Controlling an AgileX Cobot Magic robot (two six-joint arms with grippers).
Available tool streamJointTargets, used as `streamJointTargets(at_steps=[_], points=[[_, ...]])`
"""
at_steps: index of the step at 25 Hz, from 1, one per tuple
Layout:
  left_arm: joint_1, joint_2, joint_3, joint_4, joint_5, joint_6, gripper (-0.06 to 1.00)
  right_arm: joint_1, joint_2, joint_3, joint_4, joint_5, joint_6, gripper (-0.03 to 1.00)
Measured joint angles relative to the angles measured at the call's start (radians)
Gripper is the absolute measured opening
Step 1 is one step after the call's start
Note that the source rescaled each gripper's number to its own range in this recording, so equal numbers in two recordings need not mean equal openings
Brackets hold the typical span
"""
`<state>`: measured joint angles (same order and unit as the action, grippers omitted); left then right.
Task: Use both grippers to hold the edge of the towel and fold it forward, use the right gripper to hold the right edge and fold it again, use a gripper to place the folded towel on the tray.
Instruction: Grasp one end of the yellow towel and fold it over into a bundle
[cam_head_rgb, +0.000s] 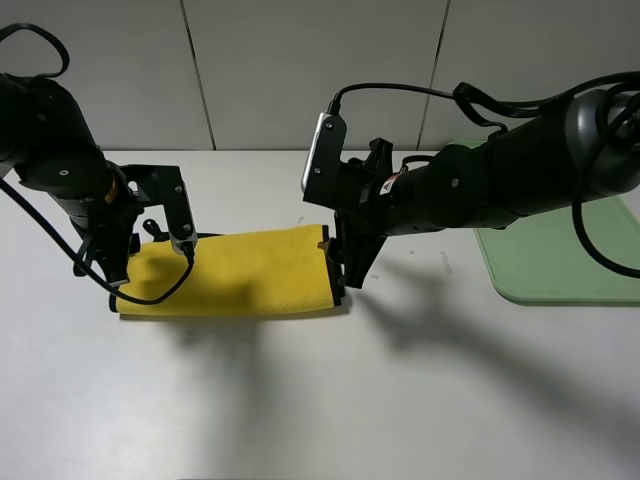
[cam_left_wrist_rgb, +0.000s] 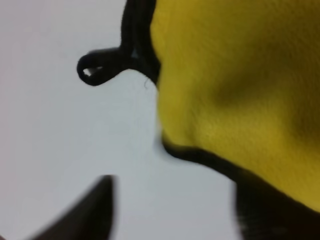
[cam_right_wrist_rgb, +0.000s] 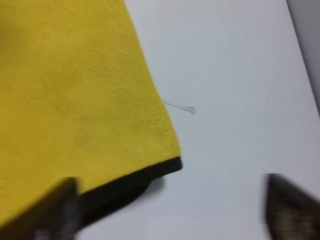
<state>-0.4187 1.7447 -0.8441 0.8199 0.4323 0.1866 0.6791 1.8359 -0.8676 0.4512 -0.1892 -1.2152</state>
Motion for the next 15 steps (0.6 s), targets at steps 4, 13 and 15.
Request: streamJointTargets(at_steps=[4, 13, 15], points=[[0.000, 0.000, 0.000, 0.031, 0.000, 0.000, 0.82, 0.000, 0.000, 0.000, 0.004, -0.015, 0.009, 0.99], [0.000, 0.000, 0.000, 0.037, -0.029, 0.000, 0.86, 0.000, 0.000, 0.000, 0.007, -0.016, 0.010, 1.00], [0.000, 0.000, 0.000, 0.037, -0.030, 0.000, 0.86, 0.000, 0.000, 0.000, 0.007, -0.016, 0.010, 1.00]])
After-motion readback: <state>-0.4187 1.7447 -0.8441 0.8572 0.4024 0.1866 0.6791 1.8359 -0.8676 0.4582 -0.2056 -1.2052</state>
